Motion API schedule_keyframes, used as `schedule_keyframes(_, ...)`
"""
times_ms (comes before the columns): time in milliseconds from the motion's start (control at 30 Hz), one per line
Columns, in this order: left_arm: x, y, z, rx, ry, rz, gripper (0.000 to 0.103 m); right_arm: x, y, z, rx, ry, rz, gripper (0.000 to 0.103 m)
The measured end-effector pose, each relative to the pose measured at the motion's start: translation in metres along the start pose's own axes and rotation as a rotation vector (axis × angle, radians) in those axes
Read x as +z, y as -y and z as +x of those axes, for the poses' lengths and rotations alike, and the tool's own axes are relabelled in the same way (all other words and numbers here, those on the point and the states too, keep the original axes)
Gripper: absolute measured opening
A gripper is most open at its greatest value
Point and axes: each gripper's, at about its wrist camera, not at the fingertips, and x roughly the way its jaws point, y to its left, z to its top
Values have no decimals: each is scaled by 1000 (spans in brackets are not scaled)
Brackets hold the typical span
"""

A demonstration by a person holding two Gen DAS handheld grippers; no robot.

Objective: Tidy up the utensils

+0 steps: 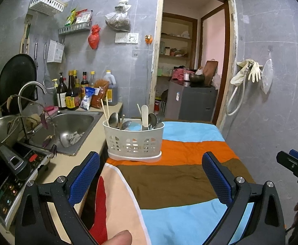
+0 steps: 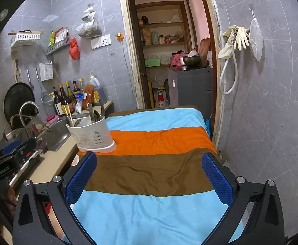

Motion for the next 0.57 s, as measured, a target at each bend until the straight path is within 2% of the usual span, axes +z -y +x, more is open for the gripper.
schedule_keyframes(567,-3,-1,5,11,-15,4,98,-6,-5,5,2,-16,1,103)
